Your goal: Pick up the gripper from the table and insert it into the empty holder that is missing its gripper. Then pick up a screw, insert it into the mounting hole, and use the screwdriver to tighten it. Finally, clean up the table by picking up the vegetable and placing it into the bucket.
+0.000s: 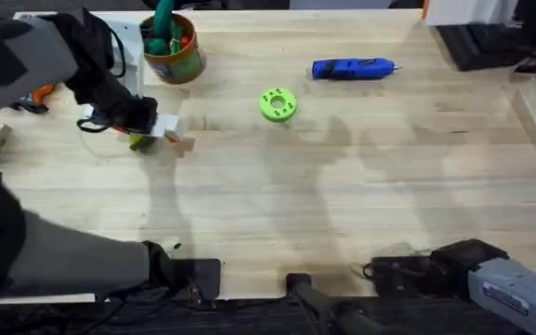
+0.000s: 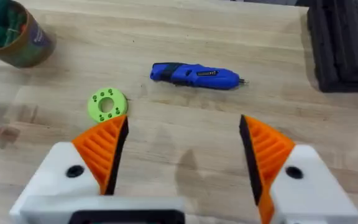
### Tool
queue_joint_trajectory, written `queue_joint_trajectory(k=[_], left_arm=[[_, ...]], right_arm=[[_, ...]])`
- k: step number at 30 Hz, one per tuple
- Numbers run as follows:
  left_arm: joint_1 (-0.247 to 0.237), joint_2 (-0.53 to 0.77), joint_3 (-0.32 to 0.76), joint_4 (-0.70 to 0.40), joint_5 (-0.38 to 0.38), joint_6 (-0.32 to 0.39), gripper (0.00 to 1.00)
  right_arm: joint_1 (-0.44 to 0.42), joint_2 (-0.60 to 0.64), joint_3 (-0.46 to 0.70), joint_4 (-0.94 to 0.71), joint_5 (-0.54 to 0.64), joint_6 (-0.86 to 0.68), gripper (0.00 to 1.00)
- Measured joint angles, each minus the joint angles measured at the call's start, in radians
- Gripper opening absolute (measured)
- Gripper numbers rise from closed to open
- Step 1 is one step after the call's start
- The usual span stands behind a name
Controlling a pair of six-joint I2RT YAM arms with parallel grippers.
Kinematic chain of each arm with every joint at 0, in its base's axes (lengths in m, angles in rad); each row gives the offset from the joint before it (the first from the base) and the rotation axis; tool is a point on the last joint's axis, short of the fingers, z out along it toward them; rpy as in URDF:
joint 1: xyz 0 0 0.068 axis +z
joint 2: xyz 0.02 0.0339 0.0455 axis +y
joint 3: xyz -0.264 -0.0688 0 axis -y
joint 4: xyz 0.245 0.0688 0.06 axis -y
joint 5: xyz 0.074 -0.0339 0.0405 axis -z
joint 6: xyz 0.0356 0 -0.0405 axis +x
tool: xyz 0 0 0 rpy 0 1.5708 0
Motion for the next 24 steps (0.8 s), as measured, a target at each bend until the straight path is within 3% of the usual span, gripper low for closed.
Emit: queue_joint_trajectory(k=[5,7,12,13,20,24], left_arm=[[0.0,0.067,0.008,0.047,0.019,0.004,0.987],[0.0,0.067,0.008,0.049,0.021,0.005,0.91],[0.0,0.071,0.01,0.066,0.0,0.004,0.16],[-0.001,0.07,0.016,0.066,-0.004,0.007,0.054],[-0.002,0.075,0.023,0.061,-0.019,-0.008,0.028],[-0.001,0.093,0.071,-0.032,-0.037,-0.021,0.028]], right_arm=[[0.0,0.0,0.0,0.0,0.0,0.0,0.994],[0.0,0.0,0.0,0.0,0.0,0.0,0.994],[0.0,0.0,0.0,0.0,0.0,0.0,0.994],[0.0,0.0,0.0,0.0,0.0,0.0,0.994],[0.0,0.0,0.0,0.0,0.0,0.0,0.994],[0.0,0.0,0.0,0.0,0.0,0.0,0.994]])
